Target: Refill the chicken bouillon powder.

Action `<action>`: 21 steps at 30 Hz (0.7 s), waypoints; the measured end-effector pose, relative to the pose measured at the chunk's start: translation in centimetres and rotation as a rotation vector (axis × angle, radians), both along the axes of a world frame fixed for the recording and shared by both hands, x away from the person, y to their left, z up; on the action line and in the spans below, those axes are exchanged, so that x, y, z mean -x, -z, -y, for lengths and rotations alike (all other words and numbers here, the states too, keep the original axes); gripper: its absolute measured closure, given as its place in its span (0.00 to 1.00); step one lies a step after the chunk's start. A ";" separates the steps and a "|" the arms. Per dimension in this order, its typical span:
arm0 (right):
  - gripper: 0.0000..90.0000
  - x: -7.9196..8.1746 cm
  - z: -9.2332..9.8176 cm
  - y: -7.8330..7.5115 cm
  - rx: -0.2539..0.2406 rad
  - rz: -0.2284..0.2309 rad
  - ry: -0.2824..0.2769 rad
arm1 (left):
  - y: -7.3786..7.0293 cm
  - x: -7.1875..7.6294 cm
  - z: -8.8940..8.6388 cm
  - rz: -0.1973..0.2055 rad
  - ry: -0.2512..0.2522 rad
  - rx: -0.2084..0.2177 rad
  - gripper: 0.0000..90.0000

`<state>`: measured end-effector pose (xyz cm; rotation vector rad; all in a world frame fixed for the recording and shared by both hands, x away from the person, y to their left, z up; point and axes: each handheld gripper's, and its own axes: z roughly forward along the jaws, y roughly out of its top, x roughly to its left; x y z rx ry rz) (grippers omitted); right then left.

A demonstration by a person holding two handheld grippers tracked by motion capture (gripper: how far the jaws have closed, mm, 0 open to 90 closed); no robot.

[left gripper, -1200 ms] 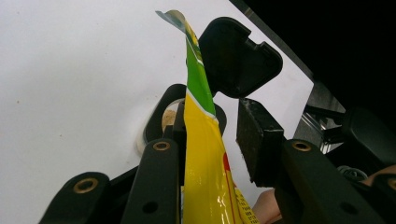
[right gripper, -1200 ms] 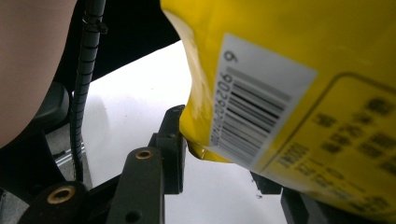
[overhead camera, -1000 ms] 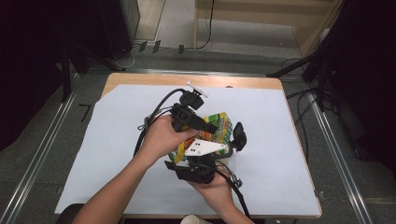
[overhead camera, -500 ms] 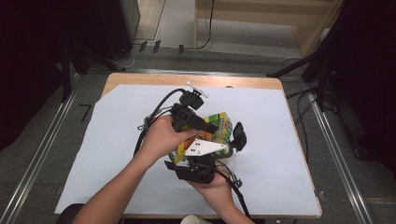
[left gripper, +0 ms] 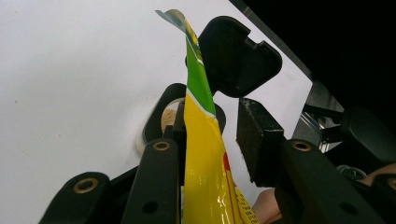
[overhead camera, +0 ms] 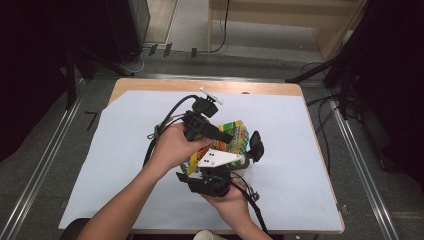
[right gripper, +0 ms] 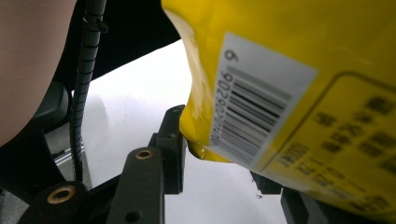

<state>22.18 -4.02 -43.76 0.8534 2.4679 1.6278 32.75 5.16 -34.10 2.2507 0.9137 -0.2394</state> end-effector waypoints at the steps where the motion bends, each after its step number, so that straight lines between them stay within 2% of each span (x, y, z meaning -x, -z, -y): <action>1: 0.70 0.0 0.0 0.0 0.000 0.000 0.000 | 0.0 0.0 0.0 0.001 0.000 -0.002 0.78; 7: 0.70 0.0 0.0 0.0 -0.002 0.002 -0.001 | -0.1 0.1 0.0 0.001 0.000 0.004 0.78; 11: 0.70 0.3 0.0 -0.1 -0.025 0.008 0.000 | -0.4 0.4 0.1 0.014 0.004 -0.003 0.77; 21: 0.70 0.3 0.0 0.0 -0.020 0.017 -0.003 | -0.4 0.5 0.2 0.022 0.006 -0.009 0.77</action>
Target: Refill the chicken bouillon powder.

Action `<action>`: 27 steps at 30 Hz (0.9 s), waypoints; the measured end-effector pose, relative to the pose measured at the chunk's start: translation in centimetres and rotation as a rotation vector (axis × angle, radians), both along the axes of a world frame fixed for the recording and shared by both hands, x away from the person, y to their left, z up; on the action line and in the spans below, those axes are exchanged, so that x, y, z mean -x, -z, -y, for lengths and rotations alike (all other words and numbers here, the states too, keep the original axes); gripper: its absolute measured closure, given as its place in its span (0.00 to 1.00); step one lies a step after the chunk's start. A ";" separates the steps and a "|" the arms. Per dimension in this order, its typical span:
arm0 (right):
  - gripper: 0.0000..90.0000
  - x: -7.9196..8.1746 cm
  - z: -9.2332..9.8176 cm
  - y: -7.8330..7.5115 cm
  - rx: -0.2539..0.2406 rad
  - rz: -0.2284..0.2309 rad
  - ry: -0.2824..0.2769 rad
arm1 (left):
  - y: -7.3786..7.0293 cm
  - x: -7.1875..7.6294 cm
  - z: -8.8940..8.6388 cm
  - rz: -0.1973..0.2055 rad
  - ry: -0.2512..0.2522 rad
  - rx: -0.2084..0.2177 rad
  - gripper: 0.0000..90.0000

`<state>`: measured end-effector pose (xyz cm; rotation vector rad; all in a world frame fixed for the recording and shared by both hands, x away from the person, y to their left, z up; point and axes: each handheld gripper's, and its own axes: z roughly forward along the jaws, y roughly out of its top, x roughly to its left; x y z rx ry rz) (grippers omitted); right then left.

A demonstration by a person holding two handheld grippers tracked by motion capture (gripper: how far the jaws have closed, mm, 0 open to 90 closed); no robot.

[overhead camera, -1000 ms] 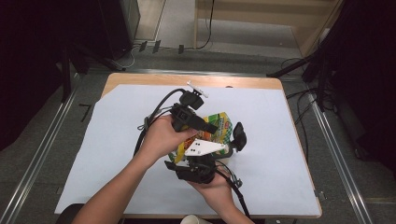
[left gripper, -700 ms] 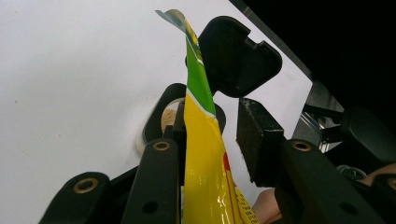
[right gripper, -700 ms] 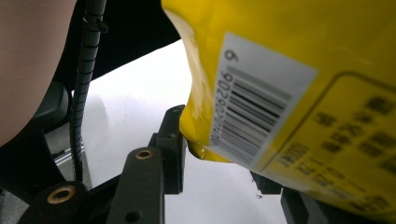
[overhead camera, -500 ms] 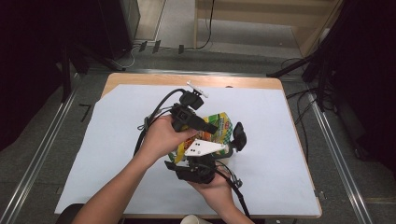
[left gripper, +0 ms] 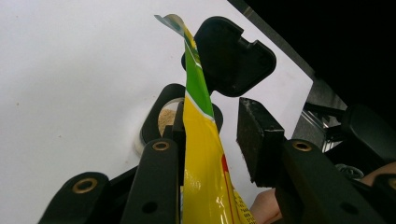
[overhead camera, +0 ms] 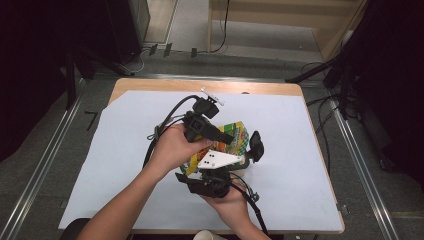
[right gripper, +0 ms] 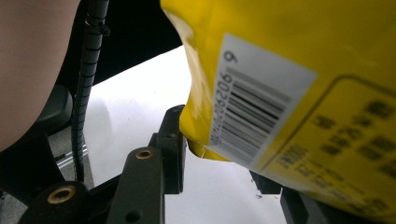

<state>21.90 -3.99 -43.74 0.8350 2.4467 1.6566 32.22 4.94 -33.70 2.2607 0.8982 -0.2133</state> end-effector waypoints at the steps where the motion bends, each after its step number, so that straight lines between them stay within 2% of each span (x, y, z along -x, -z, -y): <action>1: 0.70 0.0 0.0 0.0 0.001 0.000 0.000 | 0.0 0.0 0.0 -0.001 -0.001 -0.001 0.77; 27: 0.70 -0.1 0.0 0.1 0.007 0.002 -0.001 | 0.1 0.0 0.0 -0.002 0.002 -0.004 0.77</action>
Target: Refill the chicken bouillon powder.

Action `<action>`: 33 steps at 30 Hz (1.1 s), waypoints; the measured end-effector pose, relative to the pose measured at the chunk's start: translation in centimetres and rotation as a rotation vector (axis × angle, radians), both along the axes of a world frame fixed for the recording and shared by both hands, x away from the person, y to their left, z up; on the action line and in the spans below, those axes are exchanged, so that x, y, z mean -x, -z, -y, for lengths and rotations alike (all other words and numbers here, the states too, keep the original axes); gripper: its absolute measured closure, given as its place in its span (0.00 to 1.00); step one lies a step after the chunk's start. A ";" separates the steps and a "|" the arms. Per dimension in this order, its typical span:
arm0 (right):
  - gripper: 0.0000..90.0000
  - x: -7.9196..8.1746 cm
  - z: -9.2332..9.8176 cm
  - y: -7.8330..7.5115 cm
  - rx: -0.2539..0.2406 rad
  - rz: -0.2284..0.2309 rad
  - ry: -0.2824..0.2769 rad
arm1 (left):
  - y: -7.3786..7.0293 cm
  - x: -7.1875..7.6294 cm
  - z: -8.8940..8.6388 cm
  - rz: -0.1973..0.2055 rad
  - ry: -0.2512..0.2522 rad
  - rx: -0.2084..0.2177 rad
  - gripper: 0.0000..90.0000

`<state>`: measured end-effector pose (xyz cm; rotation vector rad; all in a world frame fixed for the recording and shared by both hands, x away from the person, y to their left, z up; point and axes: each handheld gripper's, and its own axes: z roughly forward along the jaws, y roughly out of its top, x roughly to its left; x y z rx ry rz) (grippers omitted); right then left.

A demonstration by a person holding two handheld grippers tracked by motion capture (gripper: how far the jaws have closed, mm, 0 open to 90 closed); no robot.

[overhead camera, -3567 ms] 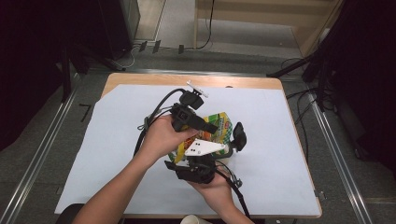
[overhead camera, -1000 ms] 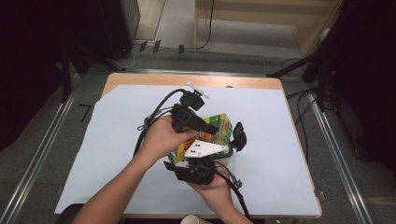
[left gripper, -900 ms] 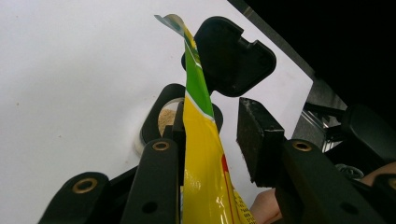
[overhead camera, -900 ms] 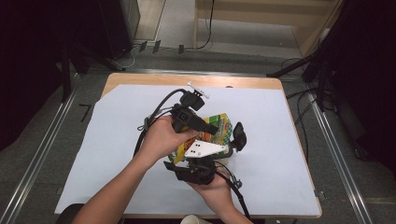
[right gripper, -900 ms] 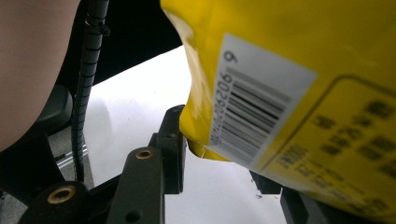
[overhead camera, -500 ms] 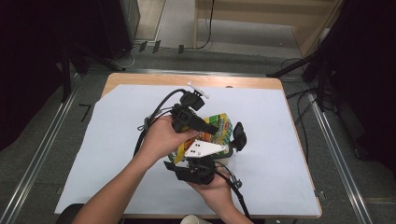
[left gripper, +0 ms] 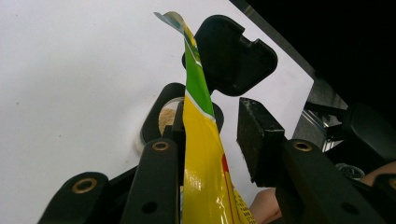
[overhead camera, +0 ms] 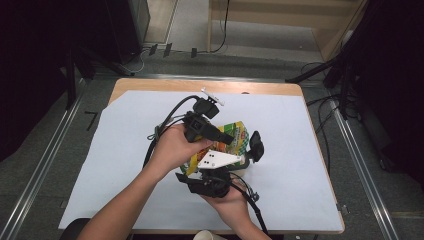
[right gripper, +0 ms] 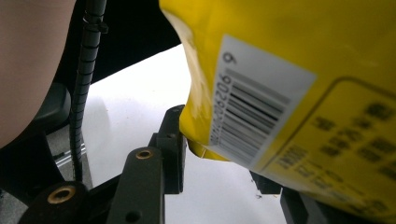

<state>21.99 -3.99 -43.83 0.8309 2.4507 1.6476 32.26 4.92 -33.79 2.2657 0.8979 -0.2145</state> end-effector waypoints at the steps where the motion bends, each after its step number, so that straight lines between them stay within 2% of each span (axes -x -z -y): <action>1: 0.70 0.0 0.0 0.0 0.000 0.000 0.000 | 0.0 0.0 0.0 0.000 -0.001 0.000 0.77; 13: 0.70 -0.1 0.0 0.1 0.007 0.004 0.002 | 0.0 0.1 0.1 0.002 -0.003 -0.004 0.77; 23: 0.70 -0.1 0.0 -0.1 0.011 -0.010 -0.001 | 0.4 -0.6 -0.3 -0.037 -0.015 0.009 0.77; 33: 0.70 -0.1 0.0 -0.2 0.023 -0.001 0.002 | 0.6 -1.1 -0.7 -0.063 -0.026 0.018 0.77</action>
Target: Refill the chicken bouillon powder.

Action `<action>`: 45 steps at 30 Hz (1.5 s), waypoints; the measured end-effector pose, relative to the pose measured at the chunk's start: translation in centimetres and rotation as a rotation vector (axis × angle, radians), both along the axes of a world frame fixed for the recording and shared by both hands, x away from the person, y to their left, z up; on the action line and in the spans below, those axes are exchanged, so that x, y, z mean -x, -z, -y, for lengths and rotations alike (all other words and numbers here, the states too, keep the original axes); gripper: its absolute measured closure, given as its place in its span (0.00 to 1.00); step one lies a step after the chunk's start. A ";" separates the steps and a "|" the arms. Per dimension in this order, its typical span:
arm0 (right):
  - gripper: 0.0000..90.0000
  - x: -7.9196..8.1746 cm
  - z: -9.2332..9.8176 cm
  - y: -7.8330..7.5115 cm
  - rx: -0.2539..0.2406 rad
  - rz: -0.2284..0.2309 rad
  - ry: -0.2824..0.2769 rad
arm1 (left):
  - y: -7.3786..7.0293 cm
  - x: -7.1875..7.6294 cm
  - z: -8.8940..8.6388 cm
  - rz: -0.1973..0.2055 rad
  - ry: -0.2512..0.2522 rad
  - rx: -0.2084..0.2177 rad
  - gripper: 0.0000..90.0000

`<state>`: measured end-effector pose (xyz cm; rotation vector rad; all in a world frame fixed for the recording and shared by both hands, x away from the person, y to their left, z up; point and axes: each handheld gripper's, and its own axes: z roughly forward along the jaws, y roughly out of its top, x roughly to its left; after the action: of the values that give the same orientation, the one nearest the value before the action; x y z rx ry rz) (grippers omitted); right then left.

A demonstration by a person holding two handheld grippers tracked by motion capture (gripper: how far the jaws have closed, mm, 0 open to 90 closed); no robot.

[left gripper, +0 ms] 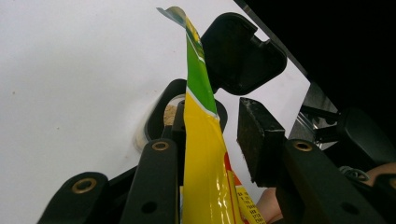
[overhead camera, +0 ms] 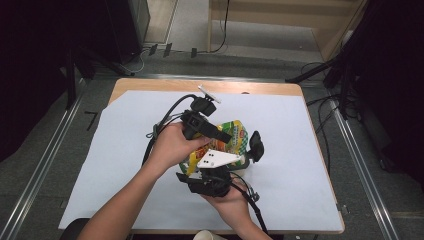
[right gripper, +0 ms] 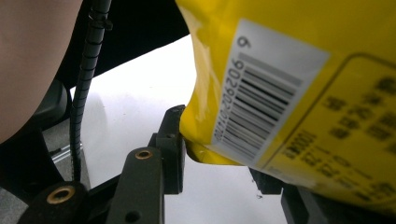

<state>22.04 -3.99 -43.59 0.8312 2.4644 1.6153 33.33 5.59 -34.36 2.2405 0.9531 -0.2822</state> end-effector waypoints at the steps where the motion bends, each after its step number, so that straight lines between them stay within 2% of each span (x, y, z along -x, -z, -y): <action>1: 0.69 0.0 0.0 0.0 0.001 0.001 0.001 | 0.0 -0.1 0.0 -0.002 0.001 -0.001 0.77; 10: 0.69 0.0 0.0 0.0 0.001 0.007 -0.003 | 0.0 -0.1 -0.2 0.000 -0.003 0.001 0.77; 17: 0.70 -0.2 0.1 0.4 -0.011 0.010 -0.008 | -0.4 0.8 0.5 0.037 0.012 -0.025 0.76; 29: 0.70 -0.2 0.0 0.5 0.000 0.023 -0.010 | -0.3 0.7 0.4 0.010 0.016 -0.007 0.77; 32: 0.70 -0.2 -0.1 0.6 0.005 0.029 -0.009 | -0.3 0.5 0.3 -0.027 0.031 0.019 0.77; 39: 0.70 -0.2 -0.1 0.4 -0.007 0.012 -0.015 | -0.4 0.6 0.3 0.003 0.017 -0.004 0.77; 45: 0.70 -0.2 -0.1 -0.1 -0.021 -0.014 -0.028 | -0.5 0.3 -0.1 -0.005 0.004 0.013 0.77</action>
<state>22.27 -3.91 -43.49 0.8170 2.4831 1.6531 33.02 5.67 -33.89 2.2307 0.9470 -0.2953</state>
